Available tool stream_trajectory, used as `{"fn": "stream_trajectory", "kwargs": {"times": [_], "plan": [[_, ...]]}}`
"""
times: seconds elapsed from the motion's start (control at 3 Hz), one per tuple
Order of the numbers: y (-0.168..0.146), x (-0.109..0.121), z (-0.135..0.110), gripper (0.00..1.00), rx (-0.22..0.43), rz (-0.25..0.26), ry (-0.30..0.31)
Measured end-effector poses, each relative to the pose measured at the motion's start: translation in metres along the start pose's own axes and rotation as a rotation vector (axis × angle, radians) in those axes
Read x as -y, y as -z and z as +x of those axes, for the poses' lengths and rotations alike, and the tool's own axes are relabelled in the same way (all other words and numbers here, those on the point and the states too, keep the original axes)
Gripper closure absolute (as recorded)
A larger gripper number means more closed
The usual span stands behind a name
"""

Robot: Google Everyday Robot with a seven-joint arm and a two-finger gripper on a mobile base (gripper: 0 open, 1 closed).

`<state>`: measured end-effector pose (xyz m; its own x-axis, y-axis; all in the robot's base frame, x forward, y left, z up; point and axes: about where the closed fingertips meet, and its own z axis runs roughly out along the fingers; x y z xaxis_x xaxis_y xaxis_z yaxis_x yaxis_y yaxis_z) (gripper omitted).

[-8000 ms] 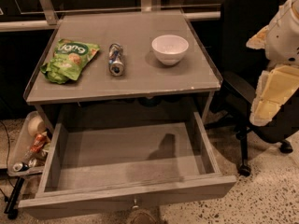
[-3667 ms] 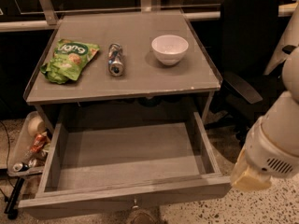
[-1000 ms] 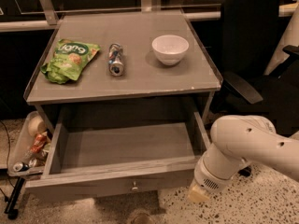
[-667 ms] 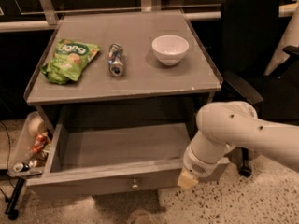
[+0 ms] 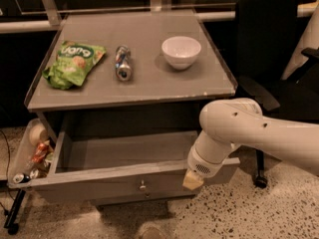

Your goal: Close top drawer

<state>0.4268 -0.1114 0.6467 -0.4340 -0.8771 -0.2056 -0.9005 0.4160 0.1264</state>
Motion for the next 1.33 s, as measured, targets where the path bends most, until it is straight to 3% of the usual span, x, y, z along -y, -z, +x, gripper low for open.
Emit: {"fn": "stream_trajectory", "kwargs": {"times": [0.33, 0.67, 1.0, 1.33], "plan": [[0.0, -0.001, 0.001, 1.0, 0.0, 0.0, 0.0], [0.003, 0.026, -0.022, 1.0, 0.001, 0.034, 0.009], [0.002, 0.027, -0.022, 1.0, 0.0, 0.041, 0.006], [0.002, 0.05, -0.025, 1.0, 0.011, 0.09, -0.048]]}}
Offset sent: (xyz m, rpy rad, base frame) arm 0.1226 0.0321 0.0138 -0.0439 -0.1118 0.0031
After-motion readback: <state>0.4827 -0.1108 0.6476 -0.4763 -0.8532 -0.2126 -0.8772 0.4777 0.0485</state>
